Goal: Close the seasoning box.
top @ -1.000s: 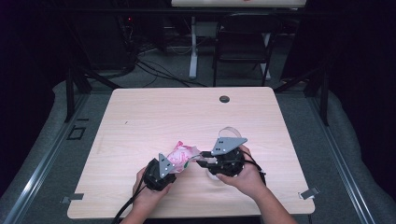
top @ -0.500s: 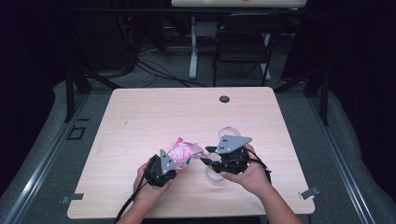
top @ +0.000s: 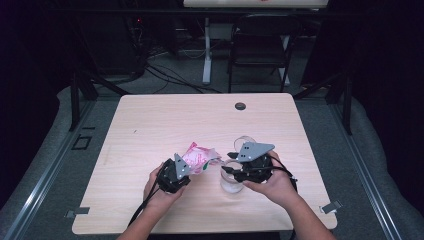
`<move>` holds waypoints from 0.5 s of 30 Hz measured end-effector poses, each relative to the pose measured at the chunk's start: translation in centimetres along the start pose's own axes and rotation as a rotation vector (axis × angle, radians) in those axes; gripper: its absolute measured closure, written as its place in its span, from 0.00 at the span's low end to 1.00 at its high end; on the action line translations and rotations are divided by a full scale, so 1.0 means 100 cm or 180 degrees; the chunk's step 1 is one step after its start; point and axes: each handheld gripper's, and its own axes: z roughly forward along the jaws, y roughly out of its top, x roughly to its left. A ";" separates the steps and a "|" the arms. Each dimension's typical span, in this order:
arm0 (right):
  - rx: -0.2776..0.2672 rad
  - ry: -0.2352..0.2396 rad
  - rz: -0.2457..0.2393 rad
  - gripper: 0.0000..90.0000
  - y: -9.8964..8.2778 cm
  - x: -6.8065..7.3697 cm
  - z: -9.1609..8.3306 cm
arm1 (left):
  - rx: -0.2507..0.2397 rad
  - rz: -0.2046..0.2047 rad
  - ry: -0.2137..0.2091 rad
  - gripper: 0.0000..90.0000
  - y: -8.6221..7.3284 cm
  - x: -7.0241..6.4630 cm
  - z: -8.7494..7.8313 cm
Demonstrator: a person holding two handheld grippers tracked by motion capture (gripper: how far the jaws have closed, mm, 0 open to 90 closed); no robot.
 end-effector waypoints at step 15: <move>-0.0063 -0.0217 -0.0371 0.55 -0.003 0.003 -0.008 | 0.0072 0.0348 0.0206 0.63 0.015 -0.002 0.005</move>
